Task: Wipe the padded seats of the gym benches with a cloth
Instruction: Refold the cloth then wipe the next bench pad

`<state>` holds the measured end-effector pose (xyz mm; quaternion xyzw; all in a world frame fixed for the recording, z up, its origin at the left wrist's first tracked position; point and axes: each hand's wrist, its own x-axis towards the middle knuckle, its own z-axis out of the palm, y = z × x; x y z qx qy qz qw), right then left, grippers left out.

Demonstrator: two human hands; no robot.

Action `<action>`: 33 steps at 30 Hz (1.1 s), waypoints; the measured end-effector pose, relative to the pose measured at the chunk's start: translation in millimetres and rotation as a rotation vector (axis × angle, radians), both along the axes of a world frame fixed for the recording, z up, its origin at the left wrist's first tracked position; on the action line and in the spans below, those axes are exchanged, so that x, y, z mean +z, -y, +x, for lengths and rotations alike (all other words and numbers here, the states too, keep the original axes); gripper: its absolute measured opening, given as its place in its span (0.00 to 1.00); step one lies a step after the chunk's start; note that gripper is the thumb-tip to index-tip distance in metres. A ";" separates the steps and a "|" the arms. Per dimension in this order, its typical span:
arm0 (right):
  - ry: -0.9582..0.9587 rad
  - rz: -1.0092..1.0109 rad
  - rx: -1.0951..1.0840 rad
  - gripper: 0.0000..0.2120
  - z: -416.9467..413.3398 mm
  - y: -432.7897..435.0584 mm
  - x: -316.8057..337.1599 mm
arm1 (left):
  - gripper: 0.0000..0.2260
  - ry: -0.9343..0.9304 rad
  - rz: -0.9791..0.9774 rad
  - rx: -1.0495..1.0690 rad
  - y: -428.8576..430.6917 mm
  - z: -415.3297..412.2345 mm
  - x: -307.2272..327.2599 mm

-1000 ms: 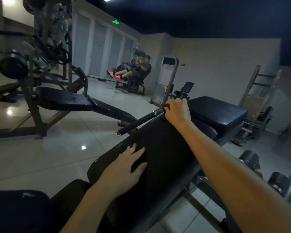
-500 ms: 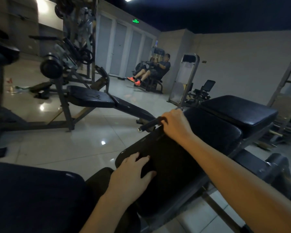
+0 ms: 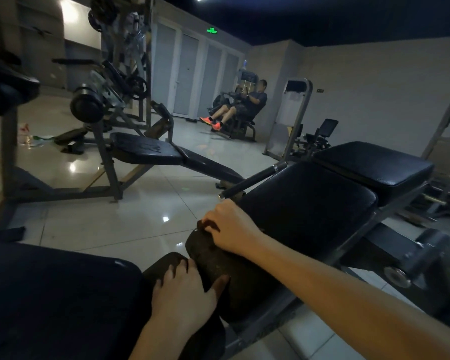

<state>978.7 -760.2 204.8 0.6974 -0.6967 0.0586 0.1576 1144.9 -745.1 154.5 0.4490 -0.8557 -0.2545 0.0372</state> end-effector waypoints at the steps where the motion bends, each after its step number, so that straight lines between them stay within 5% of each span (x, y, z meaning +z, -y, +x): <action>1: -0.041 -0.048 -0.046 0.10 -8.3 1.5 6.3 | 0.41 -0.007 -0.002 -0.001 -1.8 0.1 -0.4; 7: -0.032 -0.304 -0.334 0.09 -50.7 4.0 42.1 | 0.41 -0.047 -0.015 0.019 -7.0 0.3 -3.8; 16: 0.004 0.030 0.050 0.12 7.2 -17.1 2.7 | 0.41 -0.098 0.013 -0.005 -6.3 0.9 -6.7; 21: -0.145 -0.183 -0.266 0.10 -48.7 8.0 46.5 | 0.39 -0.178 0.008 -0.093 7.5 0.4 -2.4; 25: -0.103 -0.235 -0.299 0.10 -49.9 8.3 45.5 | 0.36 -0.234 -0.040 -0.211 23.2 -8.7 9.2; 33: 0.029 0.094 0.032 0.12 6.3 -20.0 11.3 | 0.31 -0.277 -0.033 -0.233 20.0 -10.9 -3.3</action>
